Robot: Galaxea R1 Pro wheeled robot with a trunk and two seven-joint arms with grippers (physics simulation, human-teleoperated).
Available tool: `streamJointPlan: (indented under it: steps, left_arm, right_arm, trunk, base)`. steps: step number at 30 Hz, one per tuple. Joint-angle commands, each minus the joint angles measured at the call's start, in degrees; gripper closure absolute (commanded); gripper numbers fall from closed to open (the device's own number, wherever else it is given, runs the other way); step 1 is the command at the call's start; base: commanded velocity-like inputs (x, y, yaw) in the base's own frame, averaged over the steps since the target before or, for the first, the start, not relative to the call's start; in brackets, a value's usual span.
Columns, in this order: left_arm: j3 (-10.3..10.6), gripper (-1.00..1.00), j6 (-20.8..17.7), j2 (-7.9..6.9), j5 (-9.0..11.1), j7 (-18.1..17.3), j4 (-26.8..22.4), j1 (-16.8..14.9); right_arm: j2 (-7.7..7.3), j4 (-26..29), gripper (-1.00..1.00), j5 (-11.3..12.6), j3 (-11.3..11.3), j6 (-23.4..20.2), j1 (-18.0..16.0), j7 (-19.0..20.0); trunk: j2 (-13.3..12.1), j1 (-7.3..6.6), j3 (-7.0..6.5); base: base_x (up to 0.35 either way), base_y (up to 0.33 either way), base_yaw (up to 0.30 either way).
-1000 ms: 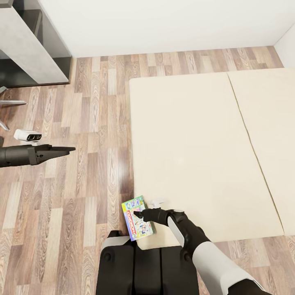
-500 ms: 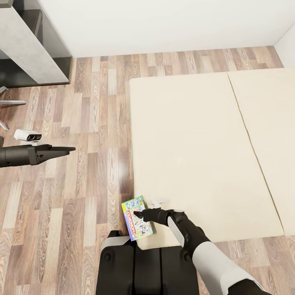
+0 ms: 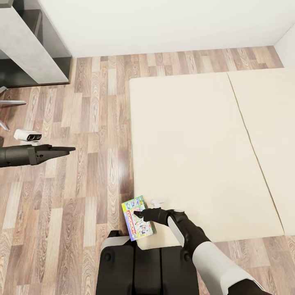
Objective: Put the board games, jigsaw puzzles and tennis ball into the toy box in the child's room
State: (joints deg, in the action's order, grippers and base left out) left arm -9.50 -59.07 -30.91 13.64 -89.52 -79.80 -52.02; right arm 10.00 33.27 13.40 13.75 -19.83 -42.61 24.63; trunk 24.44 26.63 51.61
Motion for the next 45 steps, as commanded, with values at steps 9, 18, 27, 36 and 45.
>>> streamJointPlan:
  steps: [9,18,27,36,45]
  left_arm:
    - [0.01,-1.0,-0.61,-0.03,-0.02,-0.22,-0.03,-0.01]
    - [0.01,-1.0,-0.61,-0.03,-0.02,-0.22,-0.01,-0.01]
    - [0.01,-1.0,-0.61,-0.03,-0.02,-0.22,-0.01,-0.01]
    - [-0.01,-1.0,-0.61,-0.03,-0.02,-0.22,-0.02,-0.01]
    - [0.01,-1.0,-0.61,-0.03,-0.02,-0.17,-0.01,-0.01]
  right_arm:
    - [0.0,2.58,-1.0,0.4,-0.26,-0.48,0.42,0.1]
    - [-0.76,6.45,-1.0,0.48,-0.3,-1.12,0.78,0.18]
    - [-0.85,6.71,-1.0,0.48,-0.31,-1.24,0.77,0.16]
    - [-0.86,6.72,-1.0,0.48,-0.31,-1.26,0.77,0.15]
    - [-0.86,8.93,-1.0,0.57,-0.28,-1.52,0.74,0.17]
  trunk:
    - [0.08,0.03,0.06]
    - [0.08,0.03,0.06]
    - [0.08,0.03,0.06]
    - [0.08,0.03,-0.01]
    - [0.08,0.03,-0.7]
  base:
    - [0.0,0.0,0.0]
    - [0.0,0.0,0.0]
    - [0.0,0.0,0.0]
    - [0.0,0.0,0.0]
    - [0.0,0.0,0.0]
